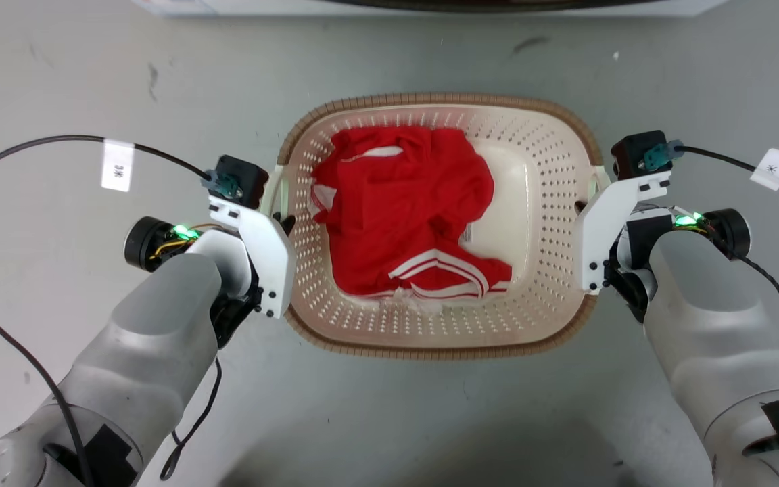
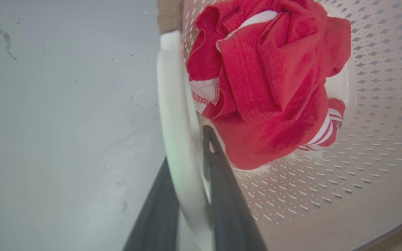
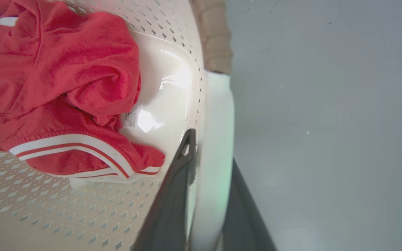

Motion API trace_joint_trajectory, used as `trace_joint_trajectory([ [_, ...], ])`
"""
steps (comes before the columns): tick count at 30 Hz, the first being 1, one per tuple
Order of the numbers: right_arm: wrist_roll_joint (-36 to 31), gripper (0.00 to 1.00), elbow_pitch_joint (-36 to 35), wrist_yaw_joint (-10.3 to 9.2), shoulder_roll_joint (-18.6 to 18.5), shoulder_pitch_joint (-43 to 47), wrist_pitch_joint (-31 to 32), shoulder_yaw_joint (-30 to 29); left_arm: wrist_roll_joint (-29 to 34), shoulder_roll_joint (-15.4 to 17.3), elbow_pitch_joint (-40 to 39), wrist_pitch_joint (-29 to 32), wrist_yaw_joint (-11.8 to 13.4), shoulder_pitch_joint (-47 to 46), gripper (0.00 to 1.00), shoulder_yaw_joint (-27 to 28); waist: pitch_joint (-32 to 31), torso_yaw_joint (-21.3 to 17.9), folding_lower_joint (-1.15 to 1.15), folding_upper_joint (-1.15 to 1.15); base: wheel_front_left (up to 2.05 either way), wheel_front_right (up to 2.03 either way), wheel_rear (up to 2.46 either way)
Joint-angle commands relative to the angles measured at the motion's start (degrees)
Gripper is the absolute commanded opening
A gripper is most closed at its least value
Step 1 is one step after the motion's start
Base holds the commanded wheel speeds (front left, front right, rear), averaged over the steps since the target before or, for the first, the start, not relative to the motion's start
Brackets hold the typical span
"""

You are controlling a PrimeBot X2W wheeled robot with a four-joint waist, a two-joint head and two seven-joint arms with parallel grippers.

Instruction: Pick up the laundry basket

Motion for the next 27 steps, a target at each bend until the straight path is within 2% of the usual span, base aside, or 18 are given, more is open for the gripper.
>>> trace_joint_trajectory([
  [1,-0.8,0.0,0.1,-0.11,-0.7,0.5,0.9,0.0,0.6,1.3,0.0,0.4,0.1,0.5,0.0,-1.2,-3.6,-0.2,0.0,0.0,0.0,0.0,0.0],
  [7,1.7,0.0,0.2,-0.11,-0.8,2.3,8.3,3.0,-3.5,2.9,-1.8,6.6,0.1,3.1,0.0,-5.7,-13.0,-0.6,0.0,0.0,0.0,0.0,0.0],
  [13,7.3,0.0,-0.6,-0.1,-0.8,4.7,15.6,9.2,-8.4,5.6,-5.4,13.0,0.1,4.6,0.0,-9.2,-21.5,-1.6,0.0,0.0,0.0,0.0,0.0],
  [14,9.6,0.0,-1.3,-0.1,-0.8,5.8,18.8,12.0,-10.3,6.6,-6.9,15.2,0.1,5.1,0.0,-10.9,-25.3,-1.9,0.0,0.0,0.0,0.0,0.0],
  [27,16.1,0.0,-3.2,-0.06,-0.8,9.9,26.8,18.6,-16.2,8.5,-10.6,22.6,0.1,7.3,0.0,-13.8,-35.6,-2.0,0.0,0.0,0.0,0.0,0.0],
])
